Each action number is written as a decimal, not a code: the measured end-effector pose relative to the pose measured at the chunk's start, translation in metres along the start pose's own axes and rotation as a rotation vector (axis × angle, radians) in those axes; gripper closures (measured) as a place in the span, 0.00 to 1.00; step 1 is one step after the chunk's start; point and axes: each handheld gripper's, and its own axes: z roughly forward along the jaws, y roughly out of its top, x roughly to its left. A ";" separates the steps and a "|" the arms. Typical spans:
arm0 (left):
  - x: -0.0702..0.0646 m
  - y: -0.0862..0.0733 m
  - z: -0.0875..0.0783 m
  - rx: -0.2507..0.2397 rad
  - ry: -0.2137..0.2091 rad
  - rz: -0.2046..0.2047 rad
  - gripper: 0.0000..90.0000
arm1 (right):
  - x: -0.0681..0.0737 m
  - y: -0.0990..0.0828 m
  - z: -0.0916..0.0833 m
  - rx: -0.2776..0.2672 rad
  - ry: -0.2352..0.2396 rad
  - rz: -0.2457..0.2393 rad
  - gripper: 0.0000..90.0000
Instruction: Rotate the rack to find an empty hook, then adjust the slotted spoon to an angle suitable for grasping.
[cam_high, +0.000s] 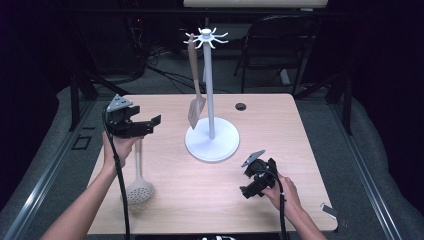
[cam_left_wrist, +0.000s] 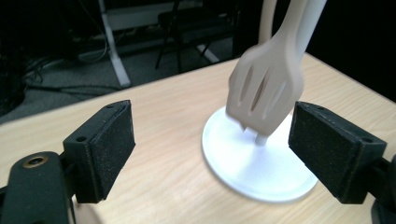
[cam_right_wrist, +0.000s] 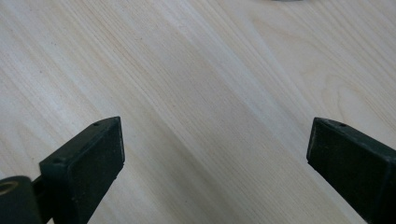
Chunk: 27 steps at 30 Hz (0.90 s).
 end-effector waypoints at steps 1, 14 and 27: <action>0.001 -0.004 0.000 0.002 0.003 -0.008 0.15 | 0.000 0.000 0.000 0.001 0.001 0.000 0.04; 0.020 -0.050 0.008 0.109 0.050 -0.102 0.08 | 0.000 0.000 0.001 0.004 0.001 0.000 0.04; 0.044 -0.084 0.022 0.238 0.139 -0.174 0.07 | 0.004 0.000 0.000 0.014 0.000 -0.017 0.04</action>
